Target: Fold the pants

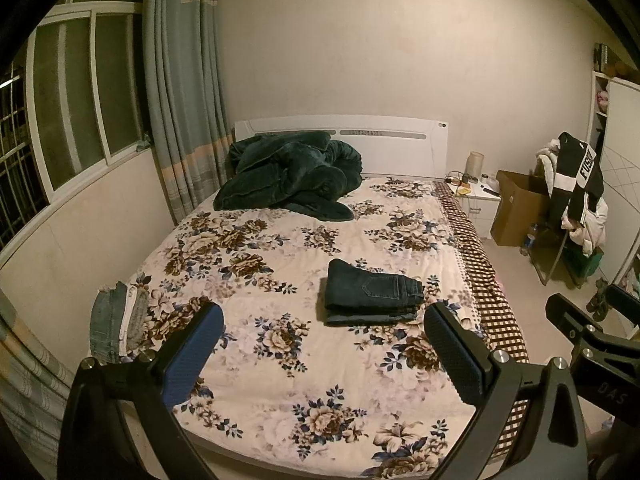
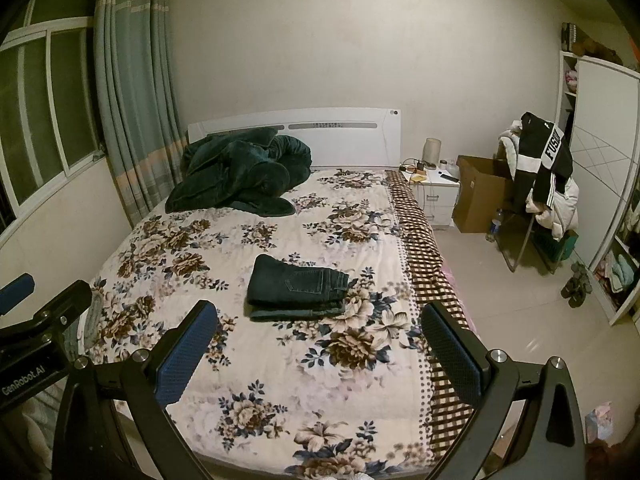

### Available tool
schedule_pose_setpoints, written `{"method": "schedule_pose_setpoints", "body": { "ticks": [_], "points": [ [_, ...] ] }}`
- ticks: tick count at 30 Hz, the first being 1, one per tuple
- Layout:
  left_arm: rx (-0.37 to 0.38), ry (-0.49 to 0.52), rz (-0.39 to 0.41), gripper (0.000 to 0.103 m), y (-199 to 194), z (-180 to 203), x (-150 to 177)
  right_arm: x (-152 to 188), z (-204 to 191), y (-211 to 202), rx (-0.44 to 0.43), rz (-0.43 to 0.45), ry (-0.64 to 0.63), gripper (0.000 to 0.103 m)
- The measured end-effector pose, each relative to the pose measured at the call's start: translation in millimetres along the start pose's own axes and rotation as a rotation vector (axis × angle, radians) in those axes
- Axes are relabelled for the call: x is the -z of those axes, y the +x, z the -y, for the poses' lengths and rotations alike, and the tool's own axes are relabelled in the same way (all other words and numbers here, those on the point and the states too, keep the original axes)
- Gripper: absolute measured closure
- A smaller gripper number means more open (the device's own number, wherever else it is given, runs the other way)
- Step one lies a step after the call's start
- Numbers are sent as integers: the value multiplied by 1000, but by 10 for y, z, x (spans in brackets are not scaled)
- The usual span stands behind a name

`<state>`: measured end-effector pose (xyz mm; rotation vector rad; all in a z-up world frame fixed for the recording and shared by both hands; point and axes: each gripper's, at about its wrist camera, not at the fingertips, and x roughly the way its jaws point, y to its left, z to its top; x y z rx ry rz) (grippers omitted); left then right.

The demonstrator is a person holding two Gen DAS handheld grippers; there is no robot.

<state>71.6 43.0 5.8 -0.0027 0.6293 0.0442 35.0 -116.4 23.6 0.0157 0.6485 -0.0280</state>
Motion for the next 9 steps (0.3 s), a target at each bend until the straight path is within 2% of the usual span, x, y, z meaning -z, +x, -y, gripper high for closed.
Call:
{"method": "schedule_pose_setpoints", "body": {
  "ticks": [9],
  "points": [
    [-10,-6,18,1,-76,-83,-7,6,-5,-2,1,0,1,0]
  ]
}}
